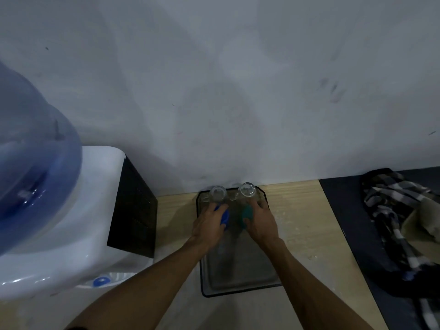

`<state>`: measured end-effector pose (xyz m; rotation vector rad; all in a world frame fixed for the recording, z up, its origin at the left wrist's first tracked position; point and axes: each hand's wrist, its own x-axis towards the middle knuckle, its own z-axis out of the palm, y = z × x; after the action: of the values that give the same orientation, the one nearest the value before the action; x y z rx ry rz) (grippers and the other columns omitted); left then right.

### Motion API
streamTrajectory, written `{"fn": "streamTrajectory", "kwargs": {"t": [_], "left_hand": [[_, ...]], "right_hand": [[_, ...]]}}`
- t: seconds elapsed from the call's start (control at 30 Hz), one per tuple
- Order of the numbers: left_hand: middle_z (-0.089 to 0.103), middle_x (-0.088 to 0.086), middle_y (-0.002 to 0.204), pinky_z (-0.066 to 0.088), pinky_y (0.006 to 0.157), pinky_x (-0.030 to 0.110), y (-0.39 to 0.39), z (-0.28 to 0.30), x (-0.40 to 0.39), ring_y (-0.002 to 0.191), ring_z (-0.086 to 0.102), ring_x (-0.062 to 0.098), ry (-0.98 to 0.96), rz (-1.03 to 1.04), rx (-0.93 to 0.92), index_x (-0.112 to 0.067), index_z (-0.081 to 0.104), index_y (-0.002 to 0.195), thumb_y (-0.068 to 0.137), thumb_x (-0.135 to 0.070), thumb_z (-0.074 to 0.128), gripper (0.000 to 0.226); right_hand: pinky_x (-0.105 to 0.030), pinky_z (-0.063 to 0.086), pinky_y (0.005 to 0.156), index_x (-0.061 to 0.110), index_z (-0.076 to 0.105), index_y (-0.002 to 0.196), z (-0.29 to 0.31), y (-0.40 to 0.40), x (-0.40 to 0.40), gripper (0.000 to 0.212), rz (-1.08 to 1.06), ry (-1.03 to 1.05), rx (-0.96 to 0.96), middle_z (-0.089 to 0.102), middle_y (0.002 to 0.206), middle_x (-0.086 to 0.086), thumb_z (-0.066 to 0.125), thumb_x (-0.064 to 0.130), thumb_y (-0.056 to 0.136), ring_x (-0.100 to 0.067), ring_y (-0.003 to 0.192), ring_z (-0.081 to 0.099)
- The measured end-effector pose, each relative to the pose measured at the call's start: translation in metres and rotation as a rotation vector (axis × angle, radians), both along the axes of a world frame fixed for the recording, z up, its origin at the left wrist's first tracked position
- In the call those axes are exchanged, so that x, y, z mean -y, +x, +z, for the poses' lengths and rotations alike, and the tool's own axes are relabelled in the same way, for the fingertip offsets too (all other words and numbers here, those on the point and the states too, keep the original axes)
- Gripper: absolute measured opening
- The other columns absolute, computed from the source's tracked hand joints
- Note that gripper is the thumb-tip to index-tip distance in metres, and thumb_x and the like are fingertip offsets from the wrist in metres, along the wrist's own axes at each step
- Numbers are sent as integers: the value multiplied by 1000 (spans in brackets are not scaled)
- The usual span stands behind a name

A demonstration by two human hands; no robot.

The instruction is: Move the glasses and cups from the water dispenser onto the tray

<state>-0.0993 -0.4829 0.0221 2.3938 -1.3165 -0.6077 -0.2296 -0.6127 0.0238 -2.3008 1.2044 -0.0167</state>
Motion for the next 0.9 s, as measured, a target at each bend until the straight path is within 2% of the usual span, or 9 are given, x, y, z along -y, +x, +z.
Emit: {"fn": "streamTrajectory", "kwargs": {"t": [0.17,0.4,0.73,0.9], "left_hand": [[37,4,154,48,106,45,0,2,1,135,43,31,28,-31,2,-27,39,150,89,-18,68,68],[35,5,155,47,108,45,0,4,0,138,42,30,30,-40,0,-27,36,151,89,-18,68,70],[34,5,156,51,102,47,-2,8,-1,137,44,28,3,-10,11,-27,25,156,84,-39,74,88],[40,5,151,52,101,45,-6,20,-12,131,47,26,-85,3,20,-24,26,154,83,-48,71,87]], "right_hand": [[-46,58,98,28,40,146,0,-1,-4,70,-4,-15,15,48,149,-13,77,24,85,-33,126,59],[-44,54,101,31,34,146,-2,-2,-8,79,-17,-14,54,45,151,-13,80,28,82,-33,130,55],[-45,50,105,23,35,148,-1,-4,-8,80,-2,-48,85,45,152,-16,80,31,82,-34,135,50],[-54,48,110,27,31,150,11,-7,-19,87,-18,-62,133,43,154,-12,80,32,79,-33,139,46]]}}
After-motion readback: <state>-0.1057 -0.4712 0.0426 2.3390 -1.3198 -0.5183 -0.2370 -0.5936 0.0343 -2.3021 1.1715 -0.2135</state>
